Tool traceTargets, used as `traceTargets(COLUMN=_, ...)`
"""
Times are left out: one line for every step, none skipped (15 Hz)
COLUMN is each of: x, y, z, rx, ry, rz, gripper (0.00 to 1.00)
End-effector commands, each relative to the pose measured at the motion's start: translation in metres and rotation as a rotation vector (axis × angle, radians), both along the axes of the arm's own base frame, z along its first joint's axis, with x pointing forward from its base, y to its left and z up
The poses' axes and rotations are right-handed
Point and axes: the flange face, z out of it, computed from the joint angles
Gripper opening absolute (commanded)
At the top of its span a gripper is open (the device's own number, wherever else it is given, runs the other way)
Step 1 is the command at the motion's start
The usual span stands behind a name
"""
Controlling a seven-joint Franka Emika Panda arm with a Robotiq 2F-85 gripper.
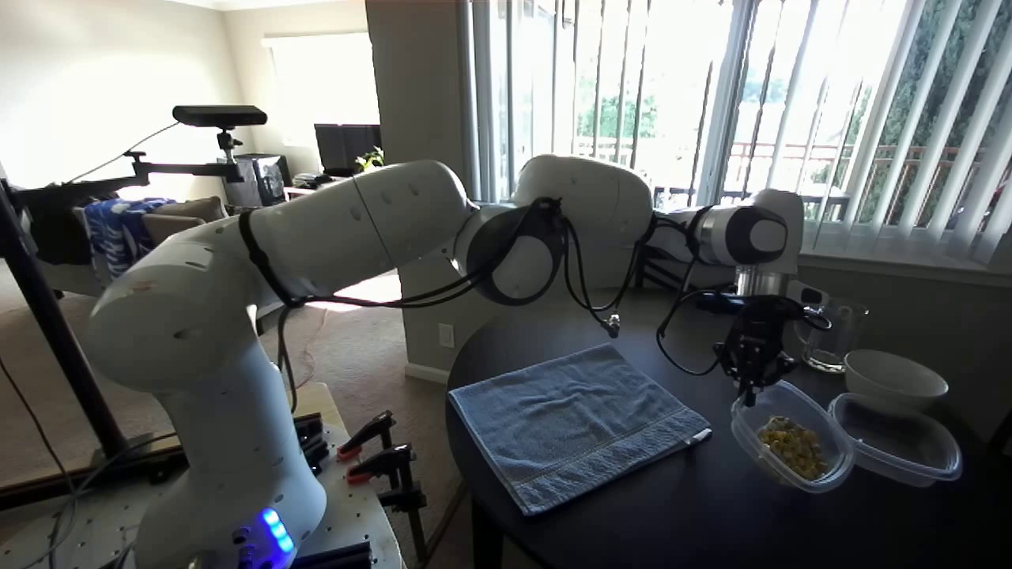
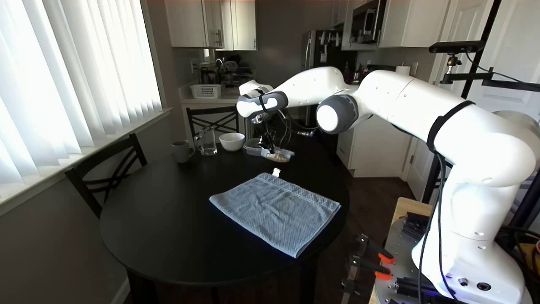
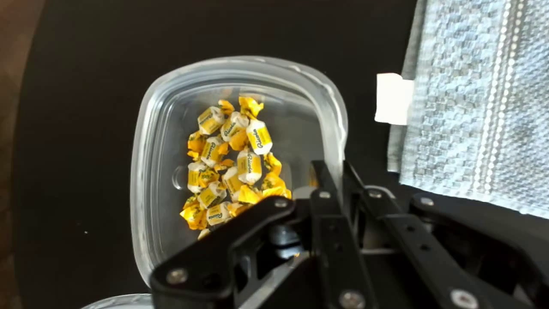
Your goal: Pour the contents from the bowl onto the blue towel
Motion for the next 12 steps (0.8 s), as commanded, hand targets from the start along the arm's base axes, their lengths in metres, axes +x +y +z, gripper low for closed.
traceTargets(x=-0.002, y=0.020, z=-0.005, rx=-0.131, ry=0.040, rz=-0.095, gripper=0.02)
traceTargets(x=-0.003, y=0.035, z=-0.008, rx=-0.145, ry=0.066, rz=-0.128, gripper=0.02)
traceTargets(x=-0.006, y=0.052, z=-0.011, rx=-0.142, ry=0.098, rz=-0.153, gripper=0.02)
traceTargets(x=-0.011, y=0.073, z=-0.013, rx=-0.126, ry=0.144, rz=-0.190, gripper=0.02)
traceTargets(x=-0.015, y=0.092, z=-0.014, rx=-0.122, ry=0.181, rz=-0.235, gripper=0.02)
traceTargets(x=-0.020, y=0.111, z=-0.014, rx=-0.117, ry=0.220, rz=-0.270, gripper=0.02)
traceTargets(x=-0.024, y=0.130, z=-0.014, rx=-0.115, ry=0.257, rz=-0.305, gripper=0.02)
traceTargets(x=-0.027, y=0.148, z=-0.010, rx=-0.108, ry=0.277, rz=-0.357, gripper=0.02)
traceTargets(x=-0.030, y=0.164, z=-0.007, rx=-0.097, ry=0.293, rz=-0.400, gripper=0.02)
traceTargets(x=-0.031, y=0.179, z=-0.001, rx=-0.079, ry=0.305, rz=-0.443, gripper=0.02)
traceTargets(x=-0.032, y=0.194, z=0.005, rx=-0.059, ry=0.314, rz=-0.486, gripper=0.02)
traceTargets(x=-0.032, y=0.208, z=0.012, rx=-0.039, ry=0.319, rz=-0.519, gripper=0.02)
